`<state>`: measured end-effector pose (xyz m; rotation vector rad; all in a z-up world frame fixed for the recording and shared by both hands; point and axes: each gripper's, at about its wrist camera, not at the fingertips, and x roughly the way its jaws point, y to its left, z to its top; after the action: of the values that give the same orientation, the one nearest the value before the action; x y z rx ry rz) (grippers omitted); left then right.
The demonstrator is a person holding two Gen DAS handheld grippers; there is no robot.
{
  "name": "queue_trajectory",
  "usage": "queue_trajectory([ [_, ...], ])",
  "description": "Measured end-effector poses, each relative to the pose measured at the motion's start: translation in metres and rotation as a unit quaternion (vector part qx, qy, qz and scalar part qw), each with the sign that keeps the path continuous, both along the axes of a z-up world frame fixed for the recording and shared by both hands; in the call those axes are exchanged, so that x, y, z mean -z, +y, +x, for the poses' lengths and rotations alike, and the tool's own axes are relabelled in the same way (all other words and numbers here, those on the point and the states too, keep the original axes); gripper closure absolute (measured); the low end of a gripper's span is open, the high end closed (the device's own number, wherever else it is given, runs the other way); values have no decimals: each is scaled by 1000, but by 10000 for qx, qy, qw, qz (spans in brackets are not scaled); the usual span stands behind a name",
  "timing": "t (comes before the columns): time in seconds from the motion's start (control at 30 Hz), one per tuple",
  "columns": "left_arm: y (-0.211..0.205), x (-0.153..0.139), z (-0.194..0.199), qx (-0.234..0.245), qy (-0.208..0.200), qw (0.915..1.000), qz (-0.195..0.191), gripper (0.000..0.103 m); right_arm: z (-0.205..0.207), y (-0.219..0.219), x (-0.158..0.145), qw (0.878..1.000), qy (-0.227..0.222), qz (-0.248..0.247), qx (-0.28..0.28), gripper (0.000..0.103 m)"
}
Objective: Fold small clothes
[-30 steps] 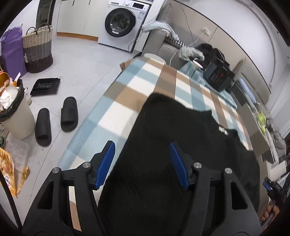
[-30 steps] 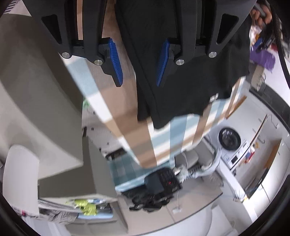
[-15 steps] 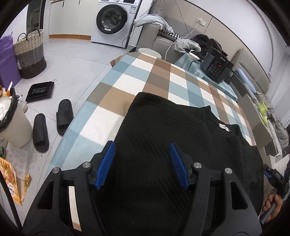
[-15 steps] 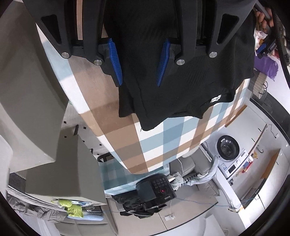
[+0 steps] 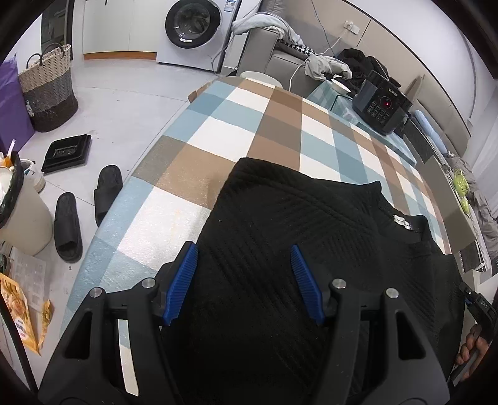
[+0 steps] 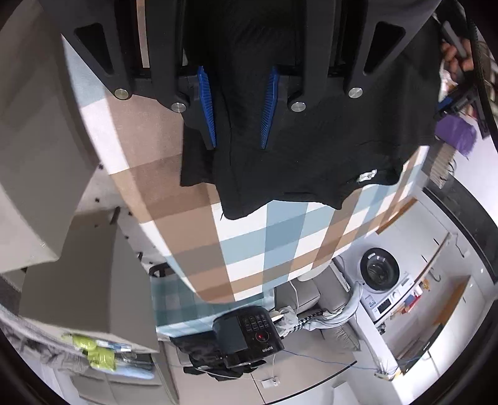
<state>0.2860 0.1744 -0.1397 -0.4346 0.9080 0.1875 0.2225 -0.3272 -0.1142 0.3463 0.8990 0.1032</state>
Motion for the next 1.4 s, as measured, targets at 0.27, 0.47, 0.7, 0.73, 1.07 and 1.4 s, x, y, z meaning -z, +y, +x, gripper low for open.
queue_trajectory([
  [0.27, 0, 2, 7, 10, 0, 10000, 67, 44, 12, 11, -1, 9994, -56, -332, -50, 97],
  [0.47, 0, 0, 11, 25, -16, 10000, 56, 44, -4, 1, -39, 9938, -958, -497, 270, 98],
  [0.7, 4, 2, 14, -46, 4, 10000, -12, 44, 18, -5, -7, 9979, -104, -505, 391, 98],
  [0.73, 4, 2, 14, -50, 12, 10000, 4, 44, 18, -6, -6, 9980, -89, -483, 399, 97],
  [1.07, 10, 11, 37, -133, 37, 9998, -146, 44, 18, -8, -4, 9989, -85, -246, 386, 73],
  [1.4, 3, 3, 42, 67, -384, 9992, -127, 94, 27, -7, 2, 9988, -16, -226, 440, 73],
])
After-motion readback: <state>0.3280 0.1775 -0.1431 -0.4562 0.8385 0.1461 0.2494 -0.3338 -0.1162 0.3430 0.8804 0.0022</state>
